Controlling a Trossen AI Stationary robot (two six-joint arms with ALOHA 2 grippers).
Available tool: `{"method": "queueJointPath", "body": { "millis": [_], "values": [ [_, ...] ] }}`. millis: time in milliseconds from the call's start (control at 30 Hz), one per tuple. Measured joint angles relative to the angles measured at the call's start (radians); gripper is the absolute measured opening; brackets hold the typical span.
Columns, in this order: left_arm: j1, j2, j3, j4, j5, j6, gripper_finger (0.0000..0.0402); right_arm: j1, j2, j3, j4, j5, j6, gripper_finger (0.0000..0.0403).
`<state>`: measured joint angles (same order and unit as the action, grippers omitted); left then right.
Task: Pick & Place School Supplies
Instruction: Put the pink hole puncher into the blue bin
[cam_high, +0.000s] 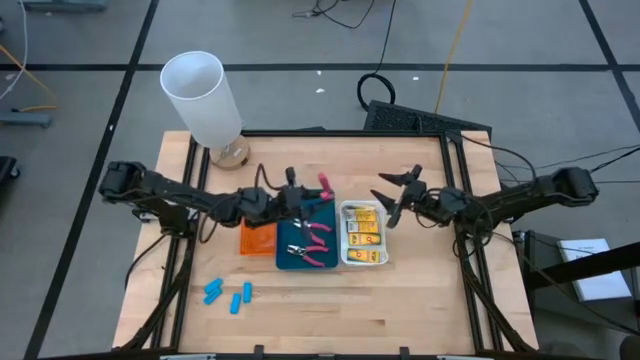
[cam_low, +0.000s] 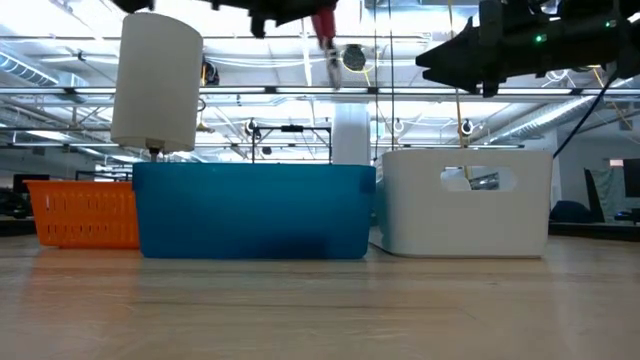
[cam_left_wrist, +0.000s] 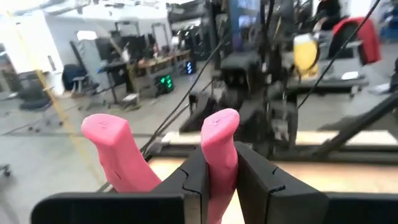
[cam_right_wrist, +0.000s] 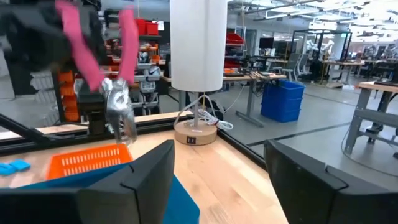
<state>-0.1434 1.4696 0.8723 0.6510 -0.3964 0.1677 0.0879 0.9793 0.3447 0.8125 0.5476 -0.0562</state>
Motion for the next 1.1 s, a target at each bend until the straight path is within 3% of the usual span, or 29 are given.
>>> {"method": "queueJointPath", "body": {
  "millis": [300, 633, 1100],
  "values": [
    [-0.090, -0.065, -0.152, -0.011, -0.174, -0.031, 0.0055, -0.001, -0.017, 0.000, -0.040, 0.001, 0.015, 0.0234],
    [-0.101, -0.066, -0.261, -0.059, -0.217, -0.141, 0.0055, -0.001, -0.016, 0.000, -0.047, 0.001, 0.019, 0.0232],
    [-0.094, -0.059, -0.307, -0.241, -0.207, -0.200, 0.0055, -0.001, -0.016, 0.000, -0.047, 0.001, 0.018, 0.0223]
  ]
}}
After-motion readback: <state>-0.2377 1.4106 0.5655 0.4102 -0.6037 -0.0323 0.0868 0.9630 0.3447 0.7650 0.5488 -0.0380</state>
